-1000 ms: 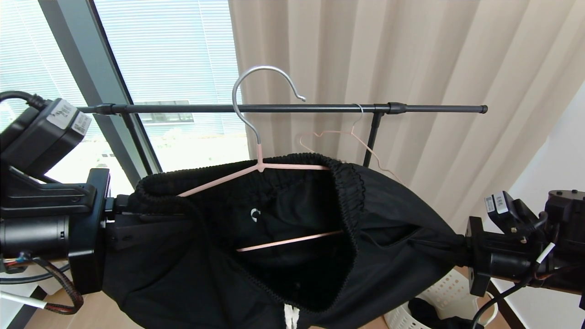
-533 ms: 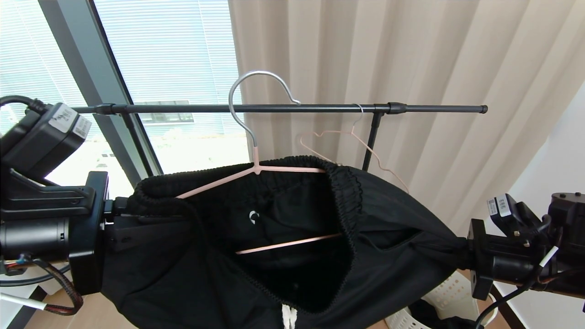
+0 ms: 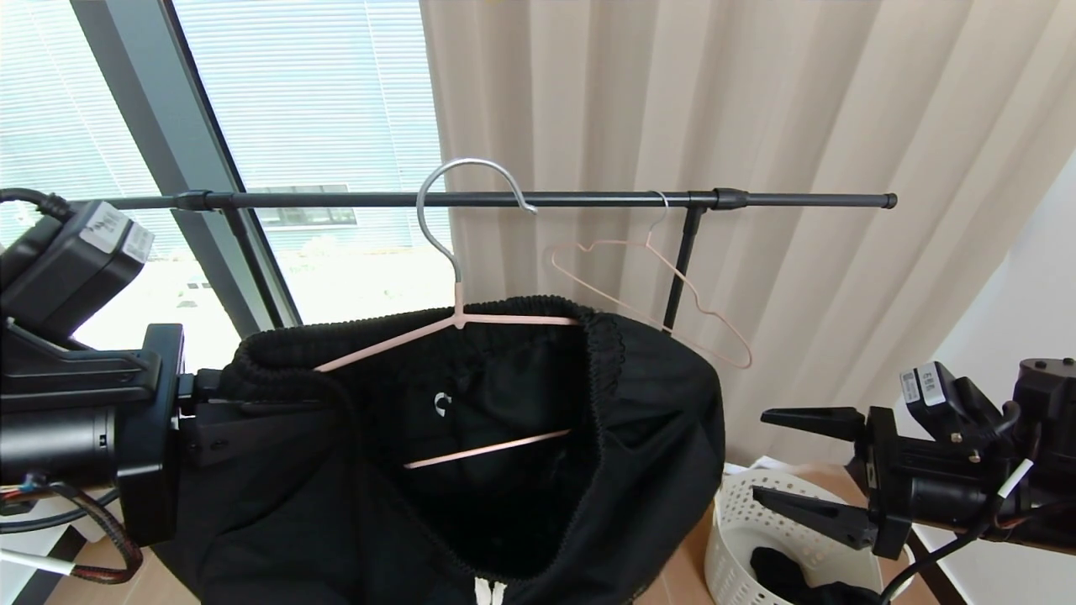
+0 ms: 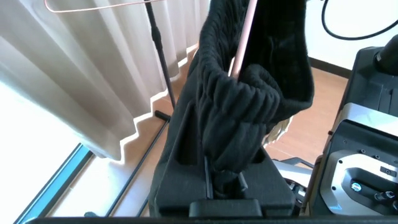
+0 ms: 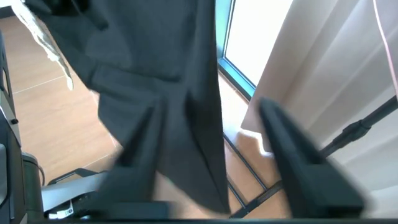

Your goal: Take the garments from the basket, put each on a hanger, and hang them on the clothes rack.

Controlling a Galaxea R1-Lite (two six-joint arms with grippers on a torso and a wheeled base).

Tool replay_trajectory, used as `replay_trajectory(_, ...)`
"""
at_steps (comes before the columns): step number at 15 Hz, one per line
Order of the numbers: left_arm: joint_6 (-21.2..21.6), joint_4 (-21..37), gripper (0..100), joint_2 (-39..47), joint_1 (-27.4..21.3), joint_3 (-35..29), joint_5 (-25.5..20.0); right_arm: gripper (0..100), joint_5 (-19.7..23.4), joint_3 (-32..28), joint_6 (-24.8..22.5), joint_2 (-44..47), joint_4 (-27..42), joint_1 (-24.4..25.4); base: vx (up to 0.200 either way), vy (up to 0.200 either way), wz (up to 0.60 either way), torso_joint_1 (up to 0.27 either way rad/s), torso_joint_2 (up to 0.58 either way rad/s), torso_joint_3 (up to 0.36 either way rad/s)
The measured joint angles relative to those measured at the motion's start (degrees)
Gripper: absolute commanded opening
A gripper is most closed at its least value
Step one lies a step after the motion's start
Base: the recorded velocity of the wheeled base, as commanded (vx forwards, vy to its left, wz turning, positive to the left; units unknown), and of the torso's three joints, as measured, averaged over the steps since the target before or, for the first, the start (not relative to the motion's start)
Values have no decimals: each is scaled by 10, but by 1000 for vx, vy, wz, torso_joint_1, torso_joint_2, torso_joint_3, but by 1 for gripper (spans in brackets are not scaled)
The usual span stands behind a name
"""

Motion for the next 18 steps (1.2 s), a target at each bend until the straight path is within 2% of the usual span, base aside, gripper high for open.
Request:
replay_trajectory(4,-17,0,0,5,28,7,0,100,-4,6,1,-20,0,-1,0,0,0,0,0,0)
replay_trajectory(5,-26,0,0,9,40,7,1,100,-20,7,3,-28,2,-1,0,0,0,0,0,0)
replay_trajectory(8,-58,0,0,28,65,-4,22,100,-113,3,41,-58,3,11,0,0,0,0,0,0)
replay_trajectory(11,-116,0,0,61,62,-44,76,100,-250,-11,130,-92,5,67,0,0,0,0,0,0)
replay_trajectory(12,-138,0,0,78,53,-67,100,100,-296,-18,147,-102,6,91,0,0,0,0,0,0)
replay_trajectory(14,-164,1,0,112,30,-105,160,100,-356,-26,158,-114,7,120,0,0,0,0,0,0)
replay_trajectory(16,-178,1,0,148,10,-138,205,100,-396,-30,159,-122,8,135,0,0,0,0,0,0)
replay_trajectory(18,-184,2,0,183,-3,-170,228,100,-410,-31,159,-133,8,140,0,0,0,0,0,0)
